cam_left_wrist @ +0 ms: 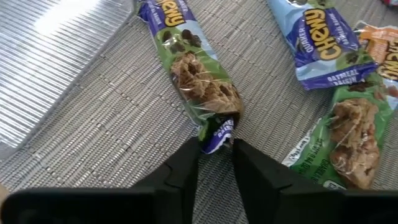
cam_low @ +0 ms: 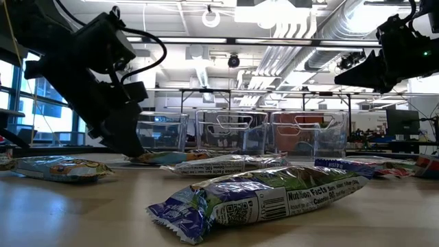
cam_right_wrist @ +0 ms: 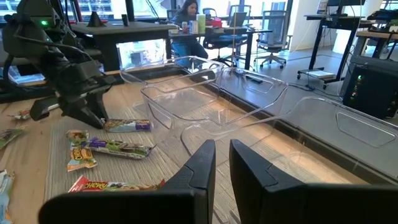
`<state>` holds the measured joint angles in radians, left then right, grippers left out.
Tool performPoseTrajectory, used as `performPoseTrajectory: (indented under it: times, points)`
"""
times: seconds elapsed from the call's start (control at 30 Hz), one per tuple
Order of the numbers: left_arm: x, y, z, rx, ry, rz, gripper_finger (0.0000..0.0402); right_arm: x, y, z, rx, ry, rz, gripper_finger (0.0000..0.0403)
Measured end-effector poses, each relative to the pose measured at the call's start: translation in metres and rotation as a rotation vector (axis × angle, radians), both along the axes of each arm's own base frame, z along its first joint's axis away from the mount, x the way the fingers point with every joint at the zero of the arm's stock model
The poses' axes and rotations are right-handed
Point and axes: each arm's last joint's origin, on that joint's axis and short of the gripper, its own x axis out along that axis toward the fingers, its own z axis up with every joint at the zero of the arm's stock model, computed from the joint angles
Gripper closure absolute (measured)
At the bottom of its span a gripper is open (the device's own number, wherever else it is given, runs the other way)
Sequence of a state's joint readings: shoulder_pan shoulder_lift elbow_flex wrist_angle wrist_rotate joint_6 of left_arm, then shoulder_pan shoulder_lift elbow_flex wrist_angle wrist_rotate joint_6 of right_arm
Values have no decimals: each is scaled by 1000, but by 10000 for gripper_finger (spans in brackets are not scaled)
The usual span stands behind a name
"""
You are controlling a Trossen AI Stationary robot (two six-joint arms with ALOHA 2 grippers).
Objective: Pick and place Granola Bars by type
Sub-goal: Put the blue granola bar into the left transparent bin
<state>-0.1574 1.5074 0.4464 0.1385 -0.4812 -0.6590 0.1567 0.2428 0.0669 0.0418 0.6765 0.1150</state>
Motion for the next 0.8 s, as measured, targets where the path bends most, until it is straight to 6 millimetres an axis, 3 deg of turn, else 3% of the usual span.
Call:
performPoseTrajectory:
  times: [0.17,0.43,0.8]
  points:
    - [6,-1,5,41,11,-35,270,0,0,0,0,0,0,371]
    - [19,-2,19,135,-13,-76,268,0,0,0,0,-1,0,371]
    - [19,-1,19,127,-26,-41,268,0,0,0,0,0,0,371]
